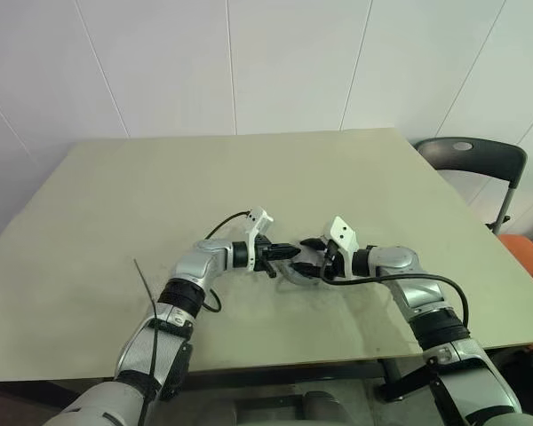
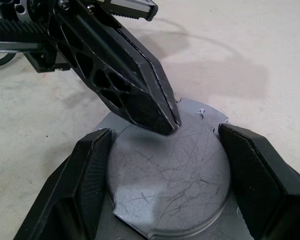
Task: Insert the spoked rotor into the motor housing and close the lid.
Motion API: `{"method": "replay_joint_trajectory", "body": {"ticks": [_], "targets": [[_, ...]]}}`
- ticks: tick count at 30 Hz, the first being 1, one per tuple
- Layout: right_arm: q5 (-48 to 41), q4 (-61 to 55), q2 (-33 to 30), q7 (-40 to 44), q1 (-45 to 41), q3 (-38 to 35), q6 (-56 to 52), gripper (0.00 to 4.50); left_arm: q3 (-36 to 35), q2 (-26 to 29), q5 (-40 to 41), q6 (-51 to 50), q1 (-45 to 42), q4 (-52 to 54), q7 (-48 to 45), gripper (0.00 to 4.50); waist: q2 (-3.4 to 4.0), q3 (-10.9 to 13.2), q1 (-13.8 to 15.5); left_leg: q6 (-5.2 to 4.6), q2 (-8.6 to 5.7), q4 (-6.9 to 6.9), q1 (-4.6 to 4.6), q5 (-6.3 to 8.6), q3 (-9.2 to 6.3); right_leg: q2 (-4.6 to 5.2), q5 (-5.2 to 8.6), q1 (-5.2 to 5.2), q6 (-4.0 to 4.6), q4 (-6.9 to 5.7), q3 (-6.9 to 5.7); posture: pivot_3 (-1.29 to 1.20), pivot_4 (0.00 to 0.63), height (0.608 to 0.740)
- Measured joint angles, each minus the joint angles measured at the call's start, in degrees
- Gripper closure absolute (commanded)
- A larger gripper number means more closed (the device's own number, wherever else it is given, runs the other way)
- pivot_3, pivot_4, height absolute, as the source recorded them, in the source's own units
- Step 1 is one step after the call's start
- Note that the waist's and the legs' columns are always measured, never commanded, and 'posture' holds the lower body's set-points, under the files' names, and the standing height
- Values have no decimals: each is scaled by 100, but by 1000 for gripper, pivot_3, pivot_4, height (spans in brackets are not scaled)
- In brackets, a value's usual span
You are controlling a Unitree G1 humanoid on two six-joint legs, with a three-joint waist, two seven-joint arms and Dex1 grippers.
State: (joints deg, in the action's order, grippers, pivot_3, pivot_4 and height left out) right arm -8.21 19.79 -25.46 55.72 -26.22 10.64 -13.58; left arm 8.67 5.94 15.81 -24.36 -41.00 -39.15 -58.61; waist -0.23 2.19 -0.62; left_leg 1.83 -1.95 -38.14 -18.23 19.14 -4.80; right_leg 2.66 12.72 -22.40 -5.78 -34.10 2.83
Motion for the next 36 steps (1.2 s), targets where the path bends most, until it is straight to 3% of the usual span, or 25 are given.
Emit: {"method": "replay_joint_trajectory", "body": {"ticks": [11, 25, 36], "targets": [[-3, -126, 17, -138, 113, -33, -92, 1443, 183, -173, -590, 860, -224, -512, 216, 4500, -5, -19, 15, 0, -2, 0, 5, 0, -2, 1, 1, 9, -1, 1, 0, 0, 0, 740], [0, -267, 15, -200, 178, -28, -234, 1443, 468, -6, -834, 850, -77, -172, -303, 4500, -7, -60, 12, -1, -3, 2, 7, 1, -7, 0, 4, 12, -6, 0, 0, 0, 0, 740], [0, -276, 13, -235, 216, -33, -255, 1443, 506, -10, -896, 1013, 1, -132, -125, 4500, -14, -72, 38, -3, -5, 4, 15, 2, -9, 2, 8, 22, -10, 2, 0, 0, 0, 740]]}}
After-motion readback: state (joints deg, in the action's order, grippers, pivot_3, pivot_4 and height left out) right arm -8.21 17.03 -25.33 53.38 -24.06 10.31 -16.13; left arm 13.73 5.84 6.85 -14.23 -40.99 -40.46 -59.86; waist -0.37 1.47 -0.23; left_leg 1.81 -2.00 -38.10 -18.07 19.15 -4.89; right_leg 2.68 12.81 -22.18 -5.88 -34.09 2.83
